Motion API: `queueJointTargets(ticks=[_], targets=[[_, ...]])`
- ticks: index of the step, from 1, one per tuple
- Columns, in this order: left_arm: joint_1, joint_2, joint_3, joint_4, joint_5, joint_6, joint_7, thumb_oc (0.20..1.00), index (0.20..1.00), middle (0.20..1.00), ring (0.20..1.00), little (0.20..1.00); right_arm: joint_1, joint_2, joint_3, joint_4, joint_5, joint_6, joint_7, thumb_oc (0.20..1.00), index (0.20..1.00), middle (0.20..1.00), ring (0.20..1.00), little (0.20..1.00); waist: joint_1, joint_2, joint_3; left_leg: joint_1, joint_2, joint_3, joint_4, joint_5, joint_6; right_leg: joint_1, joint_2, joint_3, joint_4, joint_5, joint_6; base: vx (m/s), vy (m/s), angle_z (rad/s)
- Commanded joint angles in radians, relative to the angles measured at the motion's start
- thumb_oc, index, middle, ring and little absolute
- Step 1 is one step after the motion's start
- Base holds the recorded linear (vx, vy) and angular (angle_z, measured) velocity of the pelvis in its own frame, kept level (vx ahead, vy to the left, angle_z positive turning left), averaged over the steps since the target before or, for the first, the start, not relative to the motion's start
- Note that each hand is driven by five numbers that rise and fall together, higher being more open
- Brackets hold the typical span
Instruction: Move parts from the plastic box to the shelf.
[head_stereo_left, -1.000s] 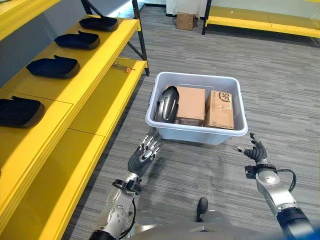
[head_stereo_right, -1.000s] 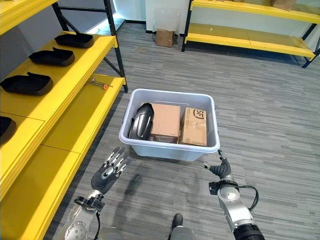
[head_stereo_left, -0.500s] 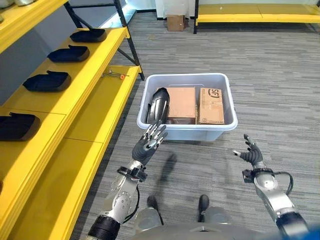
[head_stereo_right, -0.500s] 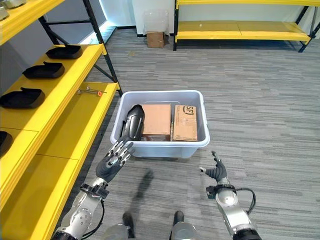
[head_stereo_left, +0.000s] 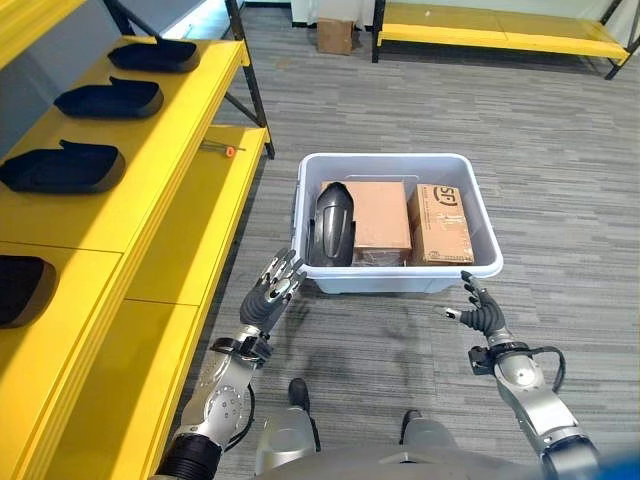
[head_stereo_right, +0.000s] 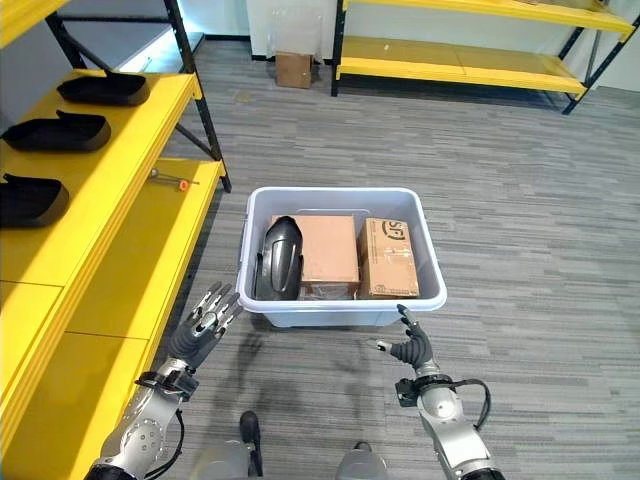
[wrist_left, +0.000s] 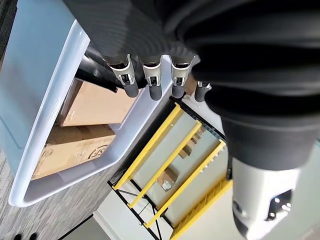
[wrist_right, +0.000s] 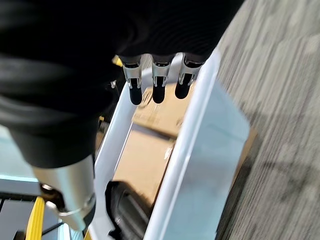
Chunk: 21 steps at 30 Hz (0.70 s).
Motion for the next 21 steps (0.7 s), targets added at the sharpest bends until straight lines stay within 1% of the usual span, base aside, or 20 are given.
queueJointTargets(ticks=[1,5,7,8,9,10,11,12,13,15,16,17,18,19,20,21], targets=[[-0.002,-0.021,-0.025,-0.088,0.029,-0.053,-0.039,1.0,1.0,1.0,1.0,1.0,-0.009,-0.035,-0.004,-0.044,0.048,-0.045,0.035,1.0,1.0,1.0,1.0,1.0,0.0,0.039,-0.037,-0.032,0.072,-0.02,0.011,0.044,-0.023,0.034,0.073,-0.045,0.035,0.004,-0.038,0.11,0.151,-0.09],[-0.023,-0.01,-0.038,-0.091,0.06,-0.07,-0.015,1.0,1.0,1.0,1.0,1.0,-0.026,-0.026,0.008,-0.046,0.017,-0.038,0.043,1.0,1.0,1.0,1.0,1.0,0.013,0.028,-0.041,-0.041,0.059,-0.011,0.027,0.03,-0.005,0.044,0.048,-0.056,0.042,0.004,-0.021,0.08,0.171,0.02],[-0.036,-0.008,-0.043,-0.086,0.056,-0.062,-0.015,1.0,1.0,1.0,1.0,1.0,-0.037,-0.022,0.018,-0.043,0.001,-0.042,0.037,1.0,1.0,1.0,1.0,1.0,0.021,0.023,-0.043,-0.047,0.055,-0.002,0.036,0.023,0.006,0.048,0.037,-0.064,0.061,0.0,-0.014,0.06,0.163,0.01],[-0.043,-0.007,-0.046,-0.085,0.061,-0.057,-0.016,1.0,1.0,1.0,1.0,1.0,-0.044,-0.02,0.022,-0.042,-0.004,-0.045,0.03,1.0,1.0,1.0,1.0,1.0,0.026,0.019,-0.045,-0.05,0.051,0.001,0.04,0.019,0.015,0.049,0.031,-0.068,0.077,0.007,-0.008,0.04,0.155,-0.03],[-0.052,-0.005,-0.054,-0.083,0.058,-0.044,-0.018,1.0,1.0,1.0,1.0,1.0,-0.056,-0.015,0.028,-0.037,-0.002,-0.057,0.02,1.0,1.0,1.0,1.0,1.0,0.032,0.01,-0.047,-0.054,0.041,0.005,0.043,0.01,0.031,0.042,0.02,-0.067,0.121,0.022,0.004,0.05,0.27,0.04],[-0.071,-0.008,-0.07,-0.057,0.085,-0.029,-0.004,1.0,1.0,1.0,1.0,1.0,-0.073,-0.012,0.028,-0.042,0.007,-0.058,-0.011,1.0,1.0,1.0,1.0,1.0,0.035,-0.007,-0.048,-0.049,0.013,0.003,0.039,-0.011,0.067,0.008,0.004,-0.055,0.282,0.083,0.019,0.05,0.253,0.17],[-0.074,-0.009,-0.073,-0.051,0.087,-0.027,-0.004,1.0,1.0,1.0,1.0,1.0,-0.076,-0.011,0.027,-0.044,0.014,-0.059,-0.016,1.0,1.0,1.0,1.0,1.0,0.036,-0.009,-0.048,-0.048,0.008,0.004,0.038,-0.016,0.074,-0.004,-0.001,-0.053,0.318,0.097,0.021,0.06,0.265,0.2],[-0.077,-0.012,-0.077,-0.041,0.096,-0.017,-0.002,1.0,1.0,1.0,1.0,1.0,-0.079,-0.004,0.025,-0.047,0.027,-0.058,-0.022,1.0,1.0,1.0,1.0,1.0,0.038,-0.008,-0.045,-0.036,-0.001,0.009,0.035,-0.031,0.091,-0.041,-0.013,-0.06,0.423,0.135,0.026,0.06,0.177,0.14],[-0.074,-0.013,-0.08,-0.037,0.108,-0.02,0.002,1.0,1.0,1.0,1.0,1.0,-0.081,0.0,0.025,-0.048,0.023,-0.057,-0.023,1.0,1.0,1.0,1.0,1.0,0.037,-0.004,-0.041,-0.017,-0.011,0.005,0.022,-0.038,0.102,-0.086,-0.02,-0.053,0.5,0.174,0.033,0.09,0.18,0.01],[-0.055,-0.016,-0.084,-0.047,0.108,-0.024,0.01,1.0,1.0,1.0,1.0,1.0,-0.079,0.0,0.021,-0.056,0.014,-0.053,-0.018,1.0,1.0,1.0,1.0,1.0,0.029,0.01,-0.031,0.026,-0.015,-0.005,-0.008,-0.039,0.103,-0.15,-0.014,-0.041,0.531,0.173,0.026,0.09,0.067,-0.18],[-0.041,-0.013,-0.08,-0.057,0.101,-0.03,0.018,1.0,1.0,1.0,1.0,1.0,-0.077,0.0,0.017,-0.062,0.007,-0.05,-0.015,1.0,1.0,1.0,1.0,1.0,0.021,0.021,-0.025,0.05,-0.007,-0.007,-0.024,-0.042,0.099,-0.208,-0.01,-0.041,0.506,0.18,0.018,0.08,-0.055,-0.18],[-0.033,-0.008,-0.074,-0.059,0.091,-0.041,0.012,1.0,1.0,1.0,1.0,1.0,-0.075,-0.001,0.014,-0.062,0.009,-0.054,-0.015,1.0,1.0,1.0,1.0,1.0,0.016,0.022,-0.021,0.061,0.0,-0.005,-0.031,-0.044,0.091,-0.221,-0.011,-0.051,0.453,0.178,0.015,0.09,-0.129,-0.14],[-0.03,-0.005,-0.067,-0.06,0.082,-0.046,0.008,1.0,1.0,1.0,1.0,1.0,-0.075,-0.002,0.011,-0.06,0.016,-0.057,-0.014,1.0,1.0,1.0,1.0,1.0,0.013,0.016,-0.018,0.071,0.001,-0.001,-0.032,-0.051,0.083,-0.229,-0.02,-0.065,0.376,0.191,0.016,0.11,-0.224,-0.07],[-0.029,0.0,-0.06,-0.066,0.08,-0.047,0.011,1.0,1.0,1.0,1.0,1.0,-0.076,-0.001,0.006,-0.057,0.025,-0.06,-0.009,1.0,1.0,1.0,1.0,1.0,0.011,0.001,-0.018,0.08,-0.001,0.006,-0.031,-0.065,0.071,-0.231,-0.037,-0.089,0.241,0.218,0.024,0.13,-0.267,-0.02],[-0.028,0.004,-0.057,-0.071,0.086,-0.045,0.017,1.0,1.0,1.0,1.0,1.0,-0.078,0.001,0.003,-0.054,0.027,-0.061,-0.009,1.0,1.0,1.0,1.0,1.0,0.008,-0.012,-0.017,0.087,-0.004,0.009,-0.027,-0.079,0.063,-0.232,-0.049,-0.097,0.149,0.257,0.041,0.16,-0.309,-0.05],[-0.028,0.008,-0.055,-0.072,0.089,-0.049,0.014,1.0,1.0,1.0,1.0,1.0,-0.077,0.003,-0.003,-0.054,0.027,-0.062,-0.007,1.0,1.0,1.0,1.0,1.0,0.003,-0.027,-0.015,0.095,-0.009,0.008,-0.022,-0.098,0.057,-0.24,-0.065,-0.087,0.067,0.315,0.062,0.17,-0.318,-0.13]])
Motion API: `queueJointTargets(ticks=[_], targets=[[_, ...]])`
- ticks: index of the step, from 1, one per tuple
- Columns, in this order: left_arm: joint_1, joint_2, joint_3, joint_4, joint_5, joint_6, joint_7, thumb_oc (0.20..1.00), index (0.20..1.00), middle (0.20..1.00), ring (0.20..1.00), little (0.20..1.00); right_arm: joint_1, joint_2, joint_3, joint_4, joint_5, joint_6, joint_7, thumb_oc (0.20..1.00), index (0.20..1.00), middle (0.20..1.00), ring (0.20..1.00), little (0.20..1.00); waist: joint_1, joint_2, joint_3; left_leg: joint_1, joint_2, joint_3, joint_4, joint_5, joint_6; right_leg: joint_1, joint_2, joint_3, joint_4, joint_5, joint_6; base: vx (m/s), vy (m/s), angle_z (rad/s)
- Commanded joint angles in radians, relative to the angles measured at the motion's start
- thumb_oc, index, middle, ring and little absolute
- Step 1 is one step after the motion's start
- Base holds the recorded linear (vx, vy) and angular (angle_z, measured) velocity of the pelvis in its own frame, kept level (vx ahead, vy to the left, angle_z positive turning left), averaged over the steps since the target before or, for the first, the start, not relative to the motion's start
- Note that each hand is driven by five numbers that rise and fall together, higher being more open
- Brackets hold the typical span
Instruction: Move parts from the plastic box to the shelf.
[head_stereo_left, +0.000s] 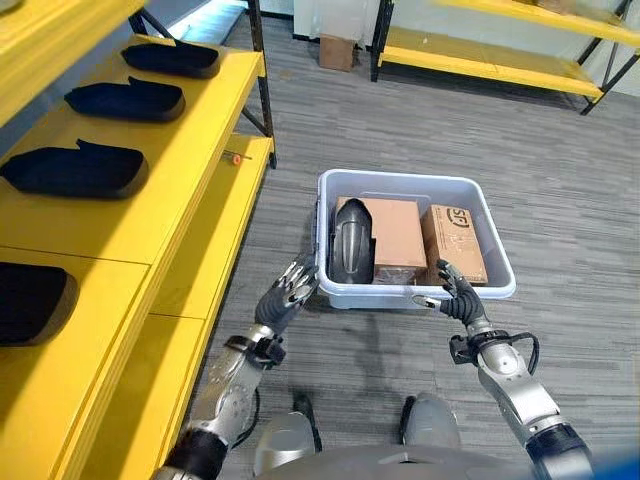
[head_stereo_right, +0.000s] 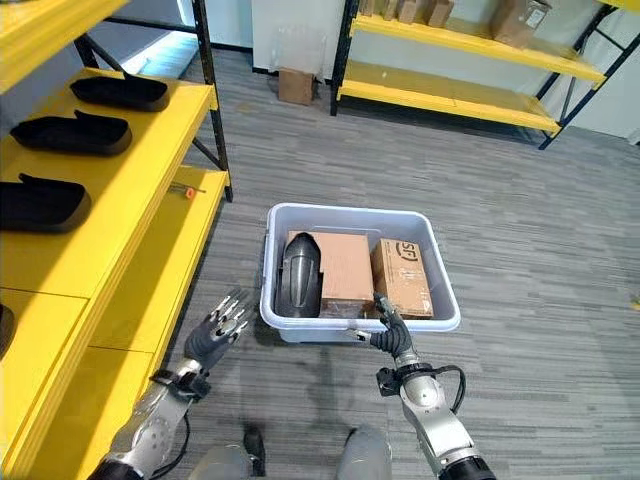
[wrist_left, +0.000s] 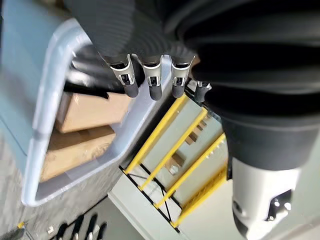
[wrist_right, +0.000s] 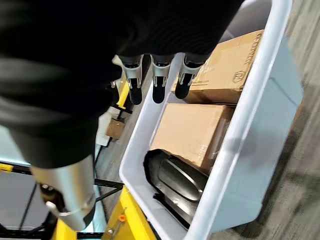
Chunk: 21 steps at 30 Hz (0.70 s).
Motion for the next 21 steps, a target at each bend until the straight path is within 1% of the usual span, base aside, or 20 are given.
queueJointTargets(ticks=[1,2,3,6,7,9,12,13,16,17,19,21], targets=[[-0.019,-0.014,-0.001,-0.104,0.007,-0.062,0.004,1.0,1.0,1.0,1.0,1.0,-0.053,-0.002,-0.061,-0.012,0.008,-0.06,0.001,1.0,1.0,1.0,1.0,1.0,-0.01,-0.022,0.013,0.065,0.036,-0.058,-0.032,-0.016,-0.029,0.092,-0.005,0.022,-0.172,0.245,0.05,0.26,-0.409,-0.04],[-0.007,-0.007,-0.004,-0.112,0.007,-0.07,-0.001,1.0,1.0,1.0,1.0,1.0,-0.031,-0.004,-0.082,-0.008,-0.012,-0.06,0.014,1.0,1.0,1.0,1.0,1.0,-0.024,-0.012,0.014,0.077,0.052,-0.093,-0.03,-0.024,-0.039,0.102,0.013,0.077,-0.221,0.203,0.051,0.24,-0.344,0.14],[-0.004,-0.009,-0.005,-0.113,0.006,-0.068,-0.001,1.0,1.0,1.0,1.0,1.0,-0.023,-0.007,-0.087,-0.009,-0.019,-0.057,0.014,1.0,1.0,1.0,1.0,1.0,-0.025,-0.008,0.012,0.076,0.054,-0.104,-0.03,-0.022,-0.041,0.112,0.019,0.082,-0.234,0.191,0.05,0.23,-0.279,0.33],[0.017,-0.017,0.005,-0.117,-0.008,-0.059,-0.007,1.0,1.0,1.0,1.0,1.0,-0.013,-0.018,-0.098,0.002,-0.026,-0.037,0.011,1.0,1.0,1.0,1.0,1.0,-0.013,0.0,-0.005,0.084,0.068,-0.105,-0.04,0.0,-0.066,0.175,0.032,0.034,-0.256,0.155,0.046,0.16,-0.196,0.49],[0.029,-0.02,0.012,-0.124,-0.015,-0.057,-0.019,1.0,1.0,1.0,1.0,1.0,-0.013,-0.024,-0.101,0.006,-0.026,-0.031,0.011,1.0,1.0,1.0,1.0,1.0,-0.01,0.004,-0.012,0.09,0.078,-0.104,-0.048,0.011,-0.077,0.193,0.044,0.025,-0.259,0.135,0.041,0.19,-0.224,0.09],[0.041,-0.027,0.017,-0.135,-0.026,-0.061,-0.032,1.0,1.0,1.0,1.0,1.0,-0.009,-0.034,-0.105,0.004,-0.023,-0.023,0.014,1.0,1.0,1.0,1.0,1.0,-0.009,0.009,-0.019,0.096,0.087,-0.108,-0.056,0.022,-0.086,0.209,0.058,0.02,-0.256,0.11,0.033,0.16,-0.177,-0.1],[0.06,-0.038,0.023,-0.143,-0.03,-0.055,-0.027,1.0,1.0,1.0,1.0,1.0,-0.011,-0.047,-0.111,0.017,-0.022,-0.002,0.004,1.0,1.0,1.0,1.0,1.0,-0.012,0.022,-0.025,0.102,0.109,-0.11,-0.062,0.04,-0.1,0.226,0.081,0.014,-0.228,0.056,0.004,0.19,-0.23,-0.22],[0.059,-0.042,0.019,-0.137,-0.031,-0.06,-0.032,1.0,1.0,1.0,1.0,1.0,-0.011,-0.054,-0.106,0.02,-0.02,0.004,-0.002,1.0,1.0,1.0,1.0,1.0,-0.018,0.029,-0.026,0.102,0.123,-0.114,-0.062,0.05,-0.106,0.23,0.095,0.019,-0.209,0.029,-0.012,0.2,-0.253,-0.22],[0.046,-0.043,0.01,-0.13,-0.028,-0.07,-0.039,1.0,1.0,1.0,1.0,1.0,-0.006,-0.07,-0.106,0.015,-0.063,-0.013,-0.017,1.0,1.0,1.0,1.0,1.0,-0.037,0.043,-0.025,0.094,0.156,-0.126,-0.057,0.076,-0.12,0.242,0.123,0.041,-0.179,-0.017,-0.041,0.19,-0.329,-0.09],[0.024,-0.041,0.005,-0.136,-0.014,-0.144,0.005,1.0,1.0,1.0,1.0,1.0,-0.006,-0.085,-0.107,0.005,-0.068,-0.01,-0.022,1.0,1.0,1.0,1.0,1.0,-0.05,0.045,-0.021,0.087,0.167,-0.128,-0.043,0.078,-0.125,0.237,0.14,0.052,-0.165,-0.031,-0.055,0.14,-0.385,-0.01],[0.008,-0.043,0.021,-0.163,-0.048,-0.171,0.056,1.0,1.0,1.0,1.0,1.0,-0.005,-0.098,-0.113,0.003,-0.061,-0.016,-0.026,1.0,1.0,1.0,1.0,1.0,-0.056,0.048,-0.016,0.071,0.175,-0.126,-0.011,0.075,-0.13,0.234,0.15,0.051,-0.15,-0.047,-0.069,0.06,-0.276,-0.04],[-0.007,-0.044,0.044,-0.173,-0.034,-0.2,0.11,1.0,1.0,1.0,1.0,1.0,-0.009,-0.102,-0.114,0.001,-0.063,-0.024,-0.029,1.0,1.0,1.0,1.0,1.0,-0.063,0.049,-0.012,0.058,0.179,-0.121,0.031,0.067,-0.133,0.231,0.156,0.054,-0.139,-0.056,-0.082,0.04,-0.187,0.04]])
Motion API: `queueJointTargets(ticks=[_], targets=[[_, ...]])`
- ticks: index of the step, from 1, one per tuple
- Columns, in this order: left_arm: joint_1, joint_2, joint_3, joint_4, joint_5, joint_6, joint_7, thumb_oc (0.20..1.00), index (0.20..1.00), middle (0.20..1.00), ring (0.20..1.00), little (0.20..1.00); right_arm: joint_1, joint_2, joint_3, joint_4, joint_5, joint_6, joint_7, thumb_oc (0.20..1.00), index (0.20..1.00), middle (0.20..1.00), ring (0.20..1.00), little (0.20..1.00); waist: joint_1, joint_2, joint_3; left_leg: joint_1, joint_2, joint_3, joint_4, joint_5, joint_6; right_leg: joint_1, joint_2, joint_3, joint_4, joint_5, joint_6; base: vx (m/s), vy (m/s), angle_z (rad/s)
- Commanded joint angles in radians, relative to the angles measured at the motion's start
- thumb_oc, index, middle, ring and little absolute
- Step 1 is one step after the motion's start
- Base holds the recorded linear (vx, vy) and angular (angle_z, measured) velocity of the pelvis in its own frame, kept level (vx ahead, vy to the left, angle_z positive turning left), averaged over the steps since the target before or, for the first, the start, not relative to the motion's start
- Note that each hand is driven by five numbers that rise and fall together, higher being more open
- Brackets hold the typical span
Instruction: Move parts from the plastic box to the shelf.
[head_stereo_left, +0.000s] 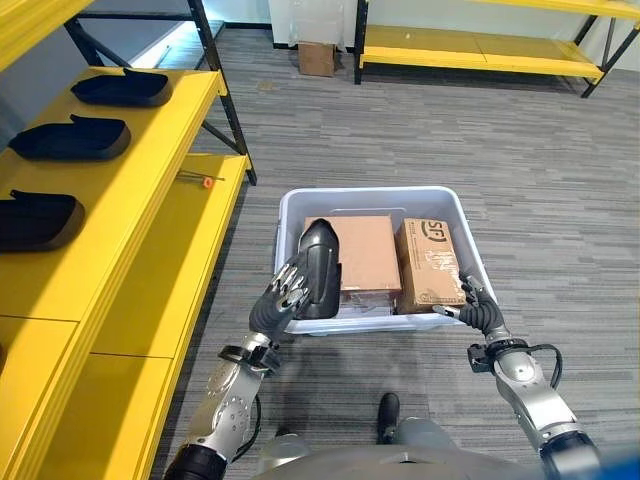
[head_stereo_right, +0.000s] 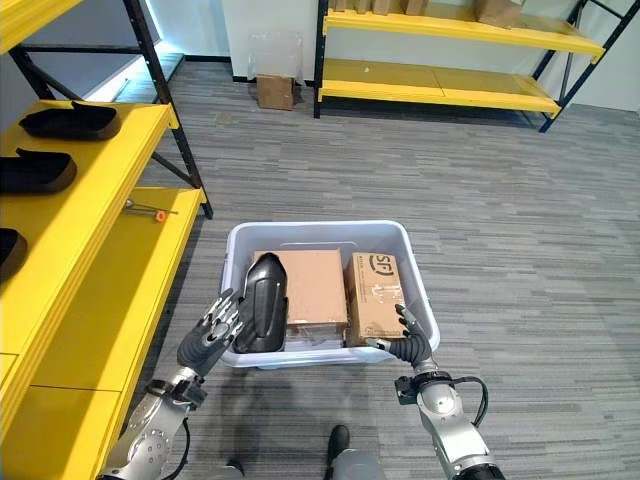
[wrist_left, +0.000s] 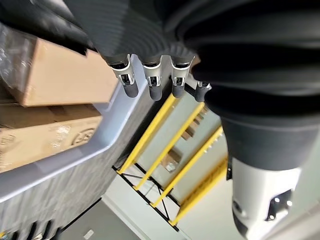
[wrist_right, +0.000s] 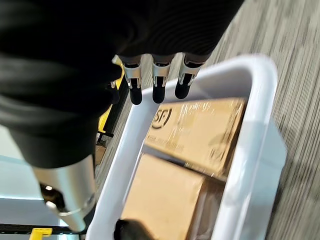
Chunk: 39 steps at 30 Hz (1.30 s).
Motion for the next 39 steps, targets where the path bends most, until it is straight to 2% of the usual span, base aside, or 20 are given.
queueJointTargets(ticks=[1,2,3,4,5,6,7,8,9,11,12,16,21,25,27,28,31,33,39], targets=[[-0.016,0.008,0.034,-0.076,-0.007,-0.122,0.087,1.0,1.0,1.0,1.0,1.0,-0.033,-0.017,-0.036,-0.045,-0.02,-0.055,-0.023,1.0,1.0,1.0,1.0,1.0,0.0,-0.022,0.002,-0.052,0.012,-0.032,0.048,0.073,-0.024,-0.011,-0.097,0.048,0.127,-0.034,0.057,0.03,-0.149,0.03],[-0.024,0.007,0.04,-0.074,0.0,-0.122,0.098,1.0,1.0,1.0,1.0,1.0,-0.037,-0.017,-0.035,-0.046,-0.011,-0.052,-0.026,1.0,1.0,1.0,1.0,1.0,-0.003,-0.022,0.005,-0.057,0.02,-0.02,0.08,0.083,-0.028,-0.009,-0.095,0.044,0.13,-0.037,0.049,0.01,-0.167,0.01],[-0.035,0.0,0.046,-0.07,0.005,-0.121,0.109,1.0,1.0,1.0,1.0,1.0,-0.041,-0.019,-0.036,-0.05,0.015,-0.043,-0.027,1.0,1.0,1.0,1.0,1.0,-0.01,-0.019,0.013,-0.086,0.044,0.012,0.181,0.125,-0.043,-0.002,-0.088,0.031,0.127,-0.04,0.033,0.0,-0.16,0.05],[-0.043,-0.003,0.046,-0.069,0.008,-0.121,0.115,1.0,1.0,1.0,1.0,1.0,-0.043,-0.018,-0.036,-0.051,0.024,-0.038,-0.024,1.0,1.0,1.0,1.0,1.0,-0.012,-0.018,0.017,-0.101,0.051,0.026,0.229,0.141,-0.05,0.002,-0.086,0.025,0.124,-0.04,0.025,0.02,-0.147,0.18],[-0.067,-0.013,0.049,-0.059,0.033,-0.132,0.138,1.0,1.0,1.0,1.0,1.0,-0.05,-0.013,-0.027,-0.045,0.003,-0.046,-0.015,1.0,1.0,1.0,1.0,1.0,-0.014,-0.005,0.032,-0.168,0.059,0.016,0.303,0.187,-0.064,0.013,-0.073,0.024,0.123,-0.048,0.01,0.06,-0.033,0.27],[-0.075,-0.016,0.049,-0.053,0.037,-0.132,0.143,1.0,1.0,1.0,1.0,1.0,-0.053,-0.011,-0.02,-0.041,-0.001,-0.048,-0.02,1.0,1.0,1.0,1.0,1.0,-0.017,0.006,0.037,-0.177,0.067,0.024,0.259,0.21,-0.071,0.017,-0.065,0.026,0.125,-0.053,0.01,0.14,0.102,0.34],[-0.084,-0.017,0.043,-0.04,0.047,-0.129,0.154,1.0,1.0,1.0,1.0,1.0,-0.046,-0.012,-0.014,-0.042,0.017,-0.044,-0.032,1.0,1.0,1.0,1.0,1.0,-0.022,0.024,0.044,-0.185,0.078,0.069,0.146,0.256,-0.083,0.039,-0.06,0.021,0.119,-0.064,0.018,0.23,0.32,0.18],[-0.087,-0.024,0.028,-0.034,0.046,-0.118,0.156,1.0,1.0,1.0,1.0,1.0,-0.022,-0.017,-0.011,-0.062,0.032,-0.038,-0.044,1.0,1.0,1.0,1.0,1.0,-0.019,0.038,0.046,-0.222,0.088,0.09,0.05,0.326,-0.094,0.075,-0.06,0.01,0.093,-0.065,0.026,0.24,0.365,0.13],[-0.086,-0.026,0.025,-0.034,0.048,-0.118,0.153,1.0,1.0,1.0,1.0,1.0,-0.013,-0.021,-0.008,-0.07,0.032,-0.035,-0.045,1.0,1.0,1.0,1.0,1.0,-0.018,0.039,0.048,-0.237,0.082,0.074,0.029,0.341,-0.095,0.086,-0.064,0.014,0.089,-0.068,0.029,0.17,0.298,0.14],[-0.089,-0.019,0.027,-0.03,0.046,-0.116,0.152,1.0,1.0,1.0,1.0,1.0,-0.018,-0.019,0.0,-0.06,0.031,-0.039,-0.033,1.0,1.0,1.0,1.0,1.0,-0.012,0.031,0.045,-0.231,0.051,0.045,0.004,0.274,-0.072,0.086,-0.078,0.037,0.099,-0.076,0.038,0.07,0.187,0.13],[-0.094,-0.017,0.027,-0.017,0.055,-0.102,0.152,1.0,1.0,1.0,1.0,1.0,-0.017,-0.017,0.007,-0.056,0.039,-0.041,-0.033,1.0,1.0,1.0,1.0,1.0,-0.013,0.027,0.041,-0.225,0.045,0.052,0.004,0.247,-0.064,0.087,-0.084,0.037,0.1,-0.078,0.041,0.06,0.181,-0.29],[-0.107,-0.012,0.008,0.003,0.085,-0.068,0.16,1.0,1.0,1.0,1.0,1.0,0.0,-0.007,0.011,-0.079,0.079,-0.041,-0.012,1.0,1.0,1.0,1.0,1.0,-0.024,0.009,0.027,-0.18,0.024,0.079,0.001,0.199,-0.043,0.088,-0.09,0.034,0.099,-0.073,0.054,0.07,0.138,-0.54],[-0.077,0.006,-0.003,-0.014,0.146,-0.011,0.174,1.0,1.0,1.0,1.0,1.0,0.035,-0.001,0.009,-0.139,0.079,-0.021,0.029,1.0,1.0,1.0,1.0,1.0,-0.017,-0.018,0.015,-0.143,-0.005,0.061,-0.017,0.171,-0.026,0.092,-0.091,0.06,0.062,-0.049,0.069,0.08,0.04,-0.08],[-0.06,0.013,-0.027,-0.01,0.208,0.025,0.201,1.0,1.0,1.0,1.0,1.0,0.045,-0.002,0.025,-0.205,0.065,-0.007,0.023,1.0,1.0,1.0,1.0,1.0,-0.014,-0.027,0.009,-0.131,-0.01,0.061,-0.035,0.166,-0.024,0.091,-0.095,0.064,0.032,-0.031,0.08,0.11,0.0,0.09],[-0.065,0.016,-0.048,-0.01,0.245,0.048,0.28,1.0,1.0,1.0,1.0,1.0,0.029,-0.011,0.042,-0.216,0.066,-0.01,0.009,1.0,1.0,1.0,1.0,1.0,-0.011,-0.026,0.014,-0.141,-0.003,0.076,-0.037,0.171,-0.03,0.079,-0.094,0.048,0.034,-0.035,0.08,0.08,-0.029,-0.11],[-0.093,0.019,-0.062,-0.001,0.262,0.07,0.353,1.0,1.0,1.0,1.0,1.0,0.01,-0.016,0.053,-0.214,0.058,-0.023,-0.016,1.0,1.0,1.0,1.0,1.0,-0.01,-0.025,0.026,-0.175,0.008,0.077,-0.013,0.173,-0.034,0.058,-0.089,0.045,0.051,-0.046,0.072,-0.03,-0.073,-0.17],[-0.276,-0.001,-0.096,0.127,0.294,0.11,0.535,1.0,1.0,1.0,1.0,1.0,-0.092,-0.033,0.091,-0.2,0.071,-0.029,-0.083,1.0,1.0,1.0,1.0,1.0,-0.035,-0.026,0.099,-0.268,0.045,0.076,0.044,0.183,-0.049,-0.031,-0.067,0.059,0.1,-0.067,0.05,-0.12,-0.067,-0.09],[-0.337,-0.009,-0.105,0.18,0.346,0.113,0.553,1.0,1.0,1.0,1.0,1.0,-0.109,-0.04,0.099,-0.2,0.064,-0.025,-0.093,1.0,1.0,1.0,1.0,1.0,-0.049,-0.027,0.12,-0.288,0.056,0.079,0.064,0.184,-0.051,-0.06,-0.061,0.066,0.121,-0.074,0.045,-0.04,-0.012,-0.24],[-0.491,-0.045,-0.142,0.31,0.333,0.121,0.642,1.0,1.0,1.0,1.0,1.0,-0.159,-0.072,0.133,-0.189,0.017,-0.009,-0.089,1.0,1.0,1.0,1.0,1.0,-0.103,-0.03,0.181,-0.348,0.072,0.078,0.108,0.18,-0.052,-0.19,-0.047,0.109,0.197,-0.08,0.039,-0.03,0.035,-0.18]])
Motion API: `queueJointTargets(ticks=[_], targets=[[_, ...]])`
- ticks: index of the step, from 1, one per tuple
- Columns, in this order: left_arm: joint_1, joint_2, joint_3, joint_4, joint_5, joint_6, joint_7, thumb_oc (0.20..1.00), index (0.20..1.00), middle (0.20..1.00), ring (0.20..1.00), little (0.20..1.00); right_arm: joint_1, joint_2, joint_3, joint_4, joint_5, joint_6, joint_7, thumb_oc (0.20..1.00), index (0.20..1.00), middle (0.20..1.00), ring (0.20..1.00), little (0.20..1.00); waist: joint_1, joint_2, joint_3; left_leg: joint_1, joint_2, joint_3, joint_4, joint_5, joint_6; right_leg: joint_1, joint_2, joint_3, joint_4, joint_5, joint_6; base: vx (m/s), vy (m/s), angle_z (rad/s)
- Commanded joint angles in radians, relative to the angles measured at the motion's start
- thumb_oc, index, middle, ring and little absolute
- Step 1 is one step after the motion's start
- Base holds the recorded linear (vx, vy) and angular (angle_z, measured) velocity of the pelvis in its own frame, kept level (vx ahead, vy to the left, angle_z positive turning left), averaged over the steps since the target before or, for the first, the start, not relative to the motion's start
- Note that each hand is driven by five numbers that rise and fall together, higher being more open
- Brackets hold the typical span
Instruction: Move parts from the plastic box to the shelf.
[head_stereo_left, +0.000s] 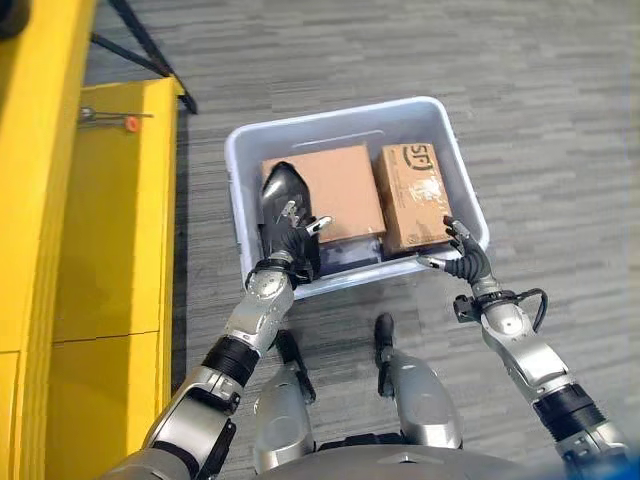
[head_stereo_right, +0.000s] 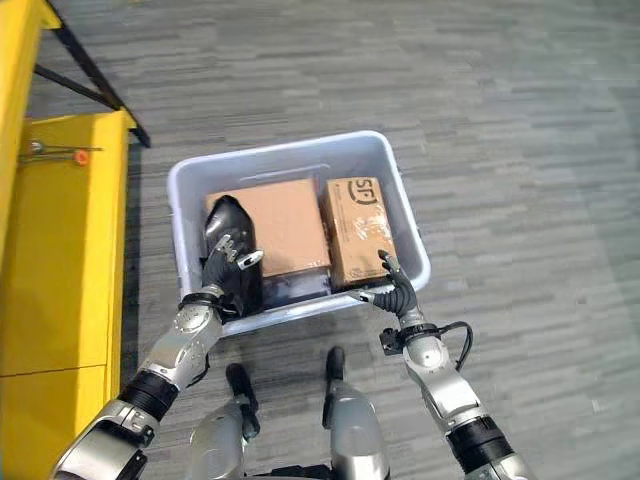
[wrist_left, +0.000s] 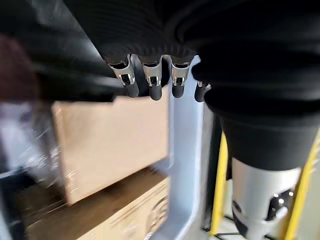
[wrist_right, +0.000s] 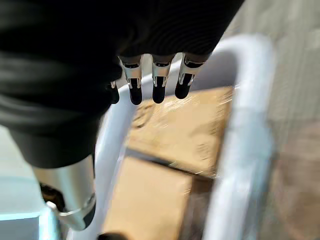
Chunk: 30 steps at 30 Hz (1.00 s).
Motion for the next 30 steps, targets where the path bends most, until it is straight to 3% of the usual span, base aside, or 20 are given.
queueJointTargets(ticks=[1,4,9,15,18,21,26,28,30], targets=[[0.0,-0.041,-0.014,0.007,0.024,-0.036,0.088,1.0,1.0,1.0,1.0,1.0,0.028,-0.06,0.021,-0.076,-0.049,-0.027,-0.012,1.0,1.0,1.0,1.0,1.0,-0.007,0.0,-0.059,-0.089,0.063,-0.057,0.056,0.073,-0.034,-0.048,-0.014,0.018,0.121,-0.066,0.018,-0.05,0.059,-0.23],[-0.096,-0.065,0.014,0.129,0.039,-0.04,0.209,1.0,1.0,1.0,1.0,1.0,-0.004,-0.081,0.02,-0.091,-0.055,-0.001,-0.009,1.0,1.0,1.0,1.0,1.0,-0.046,-0.011,-0.021,-0.125,0.063,-0.046,0.073,0.064,-0.034,-0.127,-0.008,0.047,0.153,-0.06,0.02,-0.07,0.065,-0.12],[-0.167,-0.082,0.03,0.189,0.046,-0.019,0.237,1.0,1.0,1.0,1.0,1.0,-0.027,-0.086,0.015,-0.113,-0.037,0.022,-0.02,1.0,1.0,1.0,1.0,1.0,-0.075,-0.029,0.02,-0.168,0.068,-0.03,0.093,0.06,-0.036,-0.197,-0.006,0.063,0.179,-0.051,0.025,-0.07,0.02,-0.1],[-0.229,-0.083,0.069,0.243,-0.007,-0.039,0.338,1.0,1.0,1.0,1.0,1.0,-0.062,-0.086,0.014,-0.125,-0.03,0.047,-0.026,1.0,1.0,1.0,1.0,1.0,-0.093,-0.048,0.044,-0.217,0.071,-0.024,0.129,0.043,-0.038,-0.26,-0.003,0.079,0.208,-0.052,0.024,-0.03,0.013,-0.07],[-0.254,-0.079,0.101,0.272,0.005,-0.067,0.444,1.0,1.0,1.0,1.0,1.0,-0.079,-0.085,0.021,-0.113,-0.018,0.049,-0.046,1.0,1.0,1.0,1.0,1.0,-0.095,-0.06,0.044,-0.251,0.07,-0.027,0.148,0.036,-0.04,-0.293,-0.003,0.085,0.217,-0.052,0.024,0.0,0.0,0.0],[-0.281,-0.055,0.12,0.28,0.163,-0.11,0.582,1.0,1.0,1.0,1.0,1.0,-0.089,-0.075,0.029,-0.107,-0.006,0.044,-0.065,1.0,1.0,1.0,1.0,1.0,-0.09,-0.077,0.044,-0.278,0.071,-0.032,0.16,0.028,-0.041,-0.316,-0.002,0.087,0.224,-0.052,0.024,-0.01,-0.075,0.0],[-0.291,0.018,0.065,0.173,0.709,-0.198,0.816,1.0,1.0,1.0,1.0,1.0,-0.046,-0.072,0.023,-0.104,0.022,0.01,-0.077,1.0,1.0,1.0,1.0,1.0,-0.074,-0.094,0.044,-0.291,0.065,-0.041,0.154,0.022,-0.038,-0.323,-0.005,0.08,0.214,-0.041,0.027,0.0,-0.063,0.07],[-0.284,0.041,0.048,0.109,0.801,-0.24,0.828,1.0,1.0,1.0,1.0,1.0,-0.025,-0.08,0.022,-0.092,0.023,-0.016,-0.074,1.0,1.0,1.0,1.0,1.0,-0.066,-0.089,0.044,-0.292,0.059,-0.048,0.152,0.021,-0.037,-0.321,-0.007,0.076,0.212,-0.04,0.026,0.01,-0.015,0.06],[-0.249,0.051,0.028,0.017,0.874,-0.254,0.916,1.0,1.0,1.0,1.0,1.0,-0.006,-0.081,0.026,-0.083,0.022,-0.032,-0.079,1.0,1.0,1.0,1.0,1.0,-0.052,-0.083,0.044,-0.292,0.053,-0.061,0.151,0.017,-0.036,-0.317,-0.012,0.07,0.213,-0.042,0.026,0.0,0.0,0.0]])
